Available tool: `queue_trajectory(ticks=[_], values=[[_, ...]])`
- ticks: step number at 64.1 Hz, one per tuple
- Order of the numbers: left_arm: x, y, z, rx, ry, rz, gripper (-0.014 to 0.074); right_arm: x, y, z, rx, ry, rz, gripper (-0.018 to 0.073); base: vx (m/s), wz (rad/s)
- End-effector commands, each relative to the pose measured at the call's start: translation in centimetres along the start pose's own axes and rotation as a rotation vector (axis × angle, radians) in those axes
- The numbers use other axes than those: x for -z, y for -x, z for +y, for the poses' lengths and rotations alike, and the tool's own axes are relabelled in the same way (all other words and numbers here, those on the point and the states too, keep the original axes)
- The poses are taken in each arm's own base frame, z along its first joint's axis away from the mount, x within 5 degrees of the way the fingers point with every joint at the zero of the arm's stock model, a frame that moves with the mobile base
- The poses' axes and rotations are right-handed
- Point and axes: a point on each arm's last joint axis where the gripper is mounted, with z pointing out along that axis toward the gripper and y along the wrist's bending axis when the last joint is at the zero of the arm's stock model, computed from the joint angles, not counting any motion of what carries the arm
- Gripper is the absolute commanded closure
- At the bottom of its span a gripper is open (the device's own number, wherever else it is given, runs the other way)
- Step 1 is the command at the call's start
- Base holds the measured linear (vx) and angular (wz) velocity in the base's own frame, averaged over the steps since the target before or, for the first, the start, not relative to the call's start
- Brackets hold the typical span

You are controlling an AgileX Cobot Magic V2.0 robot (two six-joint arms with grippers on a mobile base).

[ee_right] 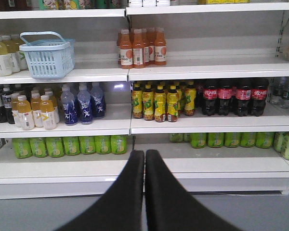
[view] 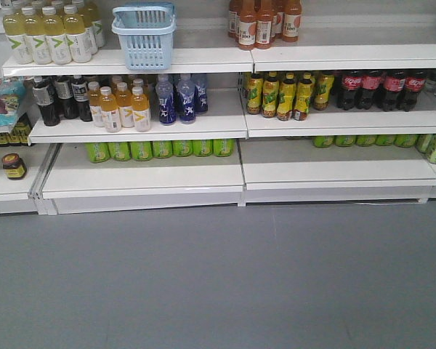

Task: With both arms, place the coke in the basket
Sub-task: 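Drive the base toward the shelf holding the light-blue basket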

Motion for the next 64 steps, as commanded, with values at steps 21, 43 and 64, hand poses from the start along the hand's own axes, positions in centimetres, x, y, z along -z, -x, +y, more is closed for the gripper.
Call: queue_trajectory(ticks=[21, 43, 64], values=[[0.39, 1.9, -0.05, -0.001, -0.005, -0.13, 0.0603, 0.08, 0.55, -0.05, 0.006, -0.007, -0.085, 0.0569, 0.0, 0.0], [0.39, 1.9, -0.04, -0.001, -0.003, -0.13, 0.0603, 0.08, 0.55, -0.05, 0.006, -0.007, -0.085, 0.0569, 0.07, 0.07], [0.39, 1.9, -0.04, -0.001, -0.003, -0.13, 0.0603, 0.08, 0.55, -0.05, 0.006, -0.007, -0.085, 0.0569, 0.12, -0.04]])
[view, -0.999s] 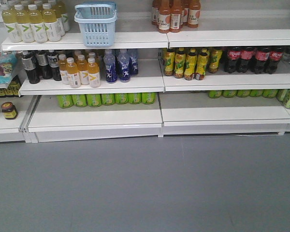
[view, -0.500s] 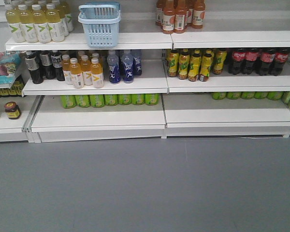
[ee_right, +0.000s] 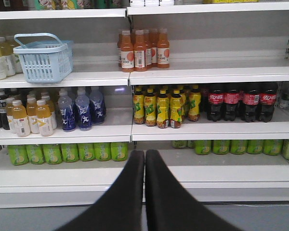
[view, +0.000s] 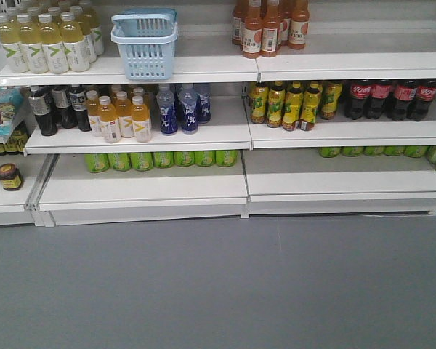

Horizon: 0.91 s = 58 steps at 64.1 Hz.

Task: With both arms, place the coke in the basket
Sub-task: 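Drive the base toward the shelf holding the light-blue basket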

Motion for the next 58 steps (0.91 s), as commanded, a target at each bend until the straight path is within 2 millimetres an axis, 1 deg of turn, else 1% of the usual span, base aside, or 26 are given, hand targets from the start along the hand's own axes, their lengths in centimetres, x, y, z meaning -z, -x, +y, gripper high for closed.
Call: queue_trajectory(ticks=[1, 27, 58], values=[[0.39, 1.9, -0.04, -0.001, -0.003, -0.13, 0.0603, 0.08, 0.55, -0.05, 0.006, -0.007, -0.085, 0.0569, 0.12, -0.08], [0.39, 1.9, -0.04, -0.001, -0.003, -0.13, 0.0603, 0.08, 0.55, -0.05, 0.006, -0.007, -0.085, 0.0569, 0.12, -0.04], [0.39, 1.9, -0.04, -0.001, -0.003, -0.13, 0.0603, 0.08, 0.55, -0.05, 0.006, -0.007, -0.085, 0.0569, 0.11, 0.07]])
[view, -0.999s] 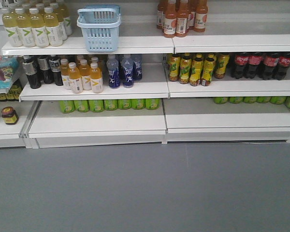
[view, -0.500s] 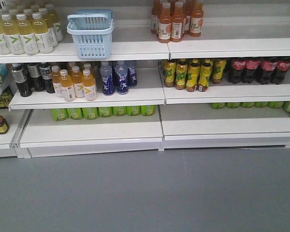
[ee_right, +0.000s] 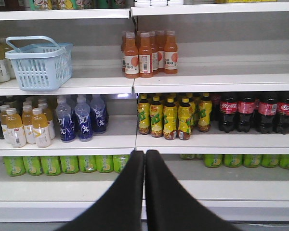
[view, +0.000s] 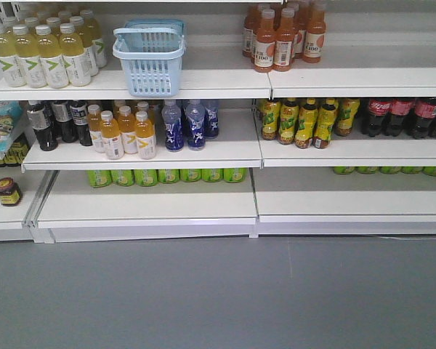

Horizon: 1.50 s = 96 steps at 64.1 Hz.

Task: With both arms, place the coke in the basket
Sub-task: 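Drive the base toward the shelf holding the light-blue basket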

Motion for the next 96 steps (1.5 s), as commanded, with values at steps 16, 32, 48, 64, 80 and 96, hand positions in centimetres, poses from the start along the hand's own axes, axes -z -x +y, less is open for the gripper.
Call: queue_trajectory(ticks=[16, 32, 48, 64, 80, 96], values=[[0.39, 1.9, -0.04, -0.001, -0.003, -0.13, 0.0603, 0.08, 0.55, -0.05, 0.006, -0.007, -0.085, 0.0569, 0.1, 0.03], [0.39, 1.9, -0.04, -0.001, -0.003, -0.13, 0.0603, 0.08, 0.55, -0.05, 0.006, -0.007, -0.085, 0.0569, 0.1, 0.01], [0.39, 1.9, -0.04, -0.001, -0.003, -0.13, 0.0603, 0.08, 0.55, -0.05, 0.006, -0.007, -0.085, 0.0569, 0.11, 0.01], [0.39, 1.9, -0.04, -0.001, -0.003, -0.13, 0.0603, 0.08, 0.55, -0.05, 0.006, -0.007, -0.085, 0.0569, 0.13, 0.02], [0.39, 1.9, -0.04, -0.001, -0.003, -0.13, 0.0603, 0.08, 0.55, -0.05, 0.006, -0.007, -0.085, 0.0569, 0.13, 0.03], [0.39, 1.9, -0.04, -0.001, -0.003, -0.13, 0.0603, 0.08, 0.55, -0.05, 0.006, -0.007, -0.085, 0.0569, 0.13, 0.01]])
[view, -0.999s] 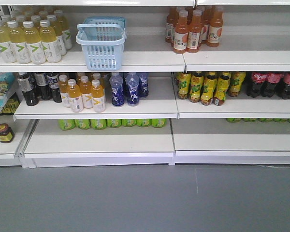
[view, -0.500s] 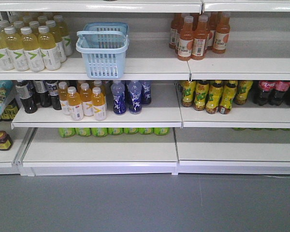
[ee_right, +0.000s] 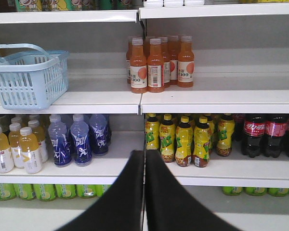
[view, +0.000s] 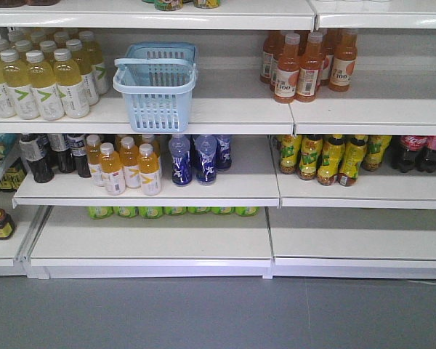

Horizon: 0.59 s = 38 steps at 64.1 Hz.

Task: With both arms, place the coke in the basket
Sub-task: 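Drive the base toward the shelf holding the light-blue basket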

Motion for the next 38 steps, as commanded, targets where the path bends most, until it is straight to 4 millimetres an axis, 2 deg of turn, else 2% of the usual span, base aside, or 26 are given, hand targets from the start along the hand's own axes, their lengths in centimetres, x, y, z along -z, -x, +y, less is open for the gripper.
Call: queue_trajectory(ticks=[1, 38], values=[[0.39, 1.9, -0.04, -0.001, -0.003, -0.13, 0.0603, 0.08, 0.55, -0.05, 0.006, -0.007, -0.085, 0.0569, 0.12, 0.0], [0.39, 1.9, -0.04, -0.001, -0.003, -0.13, 0.0603, 0.08, 0.55, -0.05, 0.006, -0.007, -0.085, 0.0569, 0.11, -0.01]])
